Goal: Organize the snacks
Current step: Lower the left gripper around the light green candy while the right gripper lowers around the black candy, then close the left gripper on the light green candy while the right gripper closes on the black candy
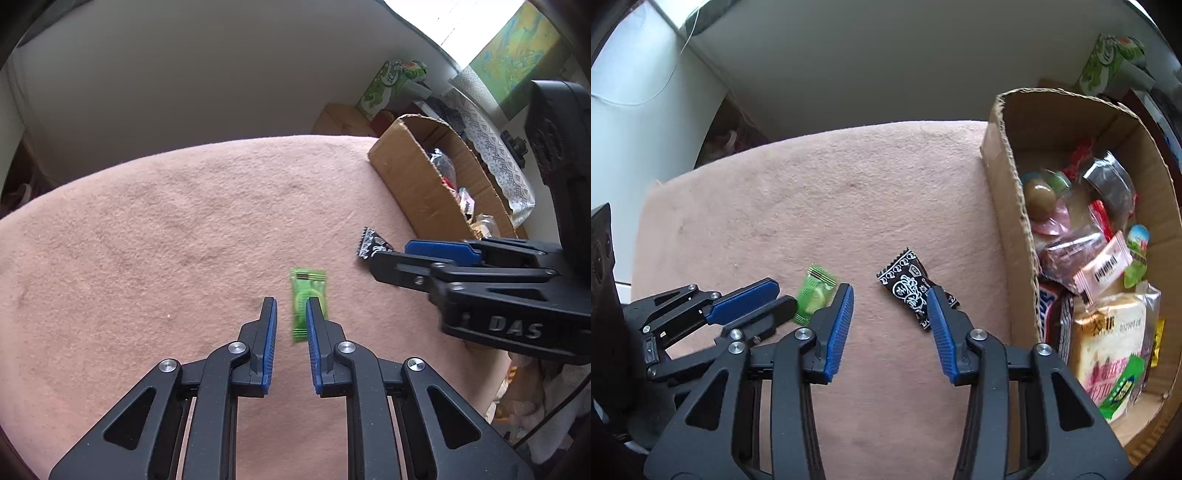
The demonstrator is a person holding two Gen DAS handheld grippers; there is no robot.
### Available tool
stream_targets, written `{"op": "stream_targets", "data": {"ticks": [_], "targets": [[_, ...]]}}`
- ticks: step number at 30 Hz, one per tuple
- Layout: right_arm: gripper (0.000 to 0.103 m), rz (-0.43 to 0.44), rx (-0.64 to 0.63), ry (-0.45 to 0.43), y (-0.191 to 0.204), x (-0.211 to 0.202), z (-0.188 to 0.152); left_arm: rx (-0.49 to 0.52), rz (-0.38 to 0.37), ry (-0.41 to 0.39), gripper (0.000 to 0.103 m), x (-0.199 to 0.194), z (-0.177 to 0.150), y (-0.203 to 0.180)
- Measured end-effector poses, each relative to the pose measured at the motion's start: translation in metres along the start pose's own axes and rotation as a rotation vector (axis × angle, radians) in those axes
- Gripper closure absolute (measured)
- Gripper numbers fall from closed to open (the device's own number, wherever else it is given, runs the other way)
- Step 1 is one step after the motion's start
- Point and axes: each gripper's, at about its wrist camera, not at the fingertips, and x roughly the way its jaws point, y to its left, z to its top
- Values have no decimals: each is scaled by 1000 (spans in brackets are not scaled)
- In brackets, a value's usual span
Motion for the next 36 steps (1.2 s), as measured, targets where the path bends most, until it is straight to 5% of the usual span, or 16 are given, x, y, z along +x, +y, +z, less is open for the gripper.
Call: {"op": "stream_targets", "data": {"ticks": [9,18,24,36], "targets": [[61,-98,-80,62,17,32,19,-9,14,16,82,19,7,-12],[61,-73,-92,143,21,49,22,47,32,7,85,17,2,-10],[74,-93,-121,120,23,46,19,28,18,10,91,14,1,-2],[80,-74,-126,105,13,35,10,3,20,42,87,11,-1,-10]]}}
